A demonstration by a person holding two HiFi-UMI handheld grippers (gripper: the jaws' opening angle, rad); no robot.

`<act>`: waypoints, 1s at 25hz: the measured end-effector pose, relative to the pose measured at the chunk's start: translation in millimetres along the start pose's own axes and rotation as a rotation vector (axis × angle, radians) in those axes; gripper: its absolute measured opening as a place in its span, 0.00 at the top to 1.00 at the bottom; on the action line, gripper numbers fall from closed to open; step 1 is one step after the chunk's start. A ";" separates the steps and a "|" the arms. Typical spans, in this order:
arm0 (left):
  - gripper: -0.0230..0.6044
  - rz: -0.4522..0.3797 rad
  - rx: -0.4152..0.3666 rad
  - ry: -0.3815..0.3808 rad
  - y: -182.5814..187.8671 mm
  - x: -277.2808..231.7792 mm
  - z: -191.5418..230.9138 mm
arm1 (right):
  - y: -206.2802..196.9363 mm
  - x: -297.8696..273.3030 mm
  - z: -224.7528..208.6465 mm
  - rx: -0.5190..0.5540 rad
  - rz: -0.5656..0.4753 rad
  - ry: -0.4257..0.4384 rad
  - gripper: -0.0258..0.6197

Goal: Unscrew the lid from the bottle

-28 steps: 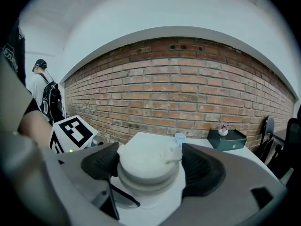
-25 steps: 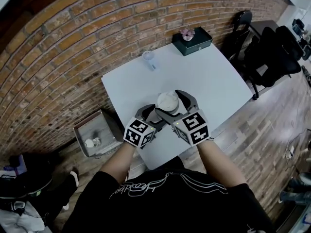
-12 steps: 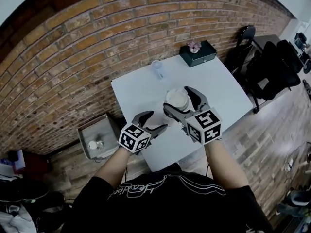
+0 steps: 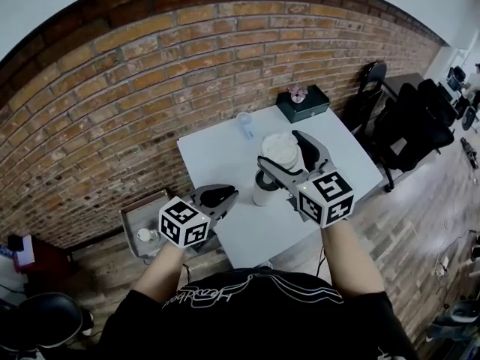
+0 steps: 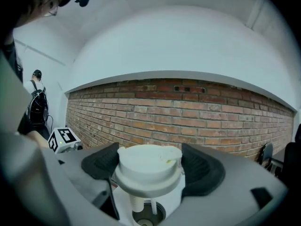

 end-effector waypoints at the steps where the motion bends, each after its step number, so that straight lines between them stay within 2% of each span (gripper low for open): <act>1: 0.87 -0.033 0.018 -0.003 9.3 7.0 -0.1 | 4.8 3.3 3.8 0.007 -0.010 0.000 0.33; 6: 0.90 -0.086 0.083 0.063 55.3 38.8 -2.8 | 20.8 23.5 25.9 0.010 -0.046 0.003 0.33; 10: 0.90 -0.171 0.064 0.013 78.1 57.4 -15.6 | 24.1 45.9 43.0 -0.027 -0.089 0.014 0.33; 16: 0.90 -0.163 0.011 -0.022 79.3 63.2 -41.6 | 4.5 81.6 57.1 -0.084 -0.084 -0.020 0.33; 21: 0.90 -0.183 0.065 -0.004 75.2 64.8 -65.4 | -18.5 108.8 62.2 -0.101 -0.044 -0.020 0.33; 25: 0.90 -0.175 0.054 0.001 80.4 57.7 -96.6 | -31.3 133.8 62.4 -0.120 -0.028 0.012 0.33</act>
Point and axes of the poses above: the fingertips, and each gripper's own axes: x backward along the fingers, z to its left, y out of its top, the point moved 10 cm from there along x, backward along the fingers, and after that the axes turned 13 degrees about -x, right-handed, at the moved point
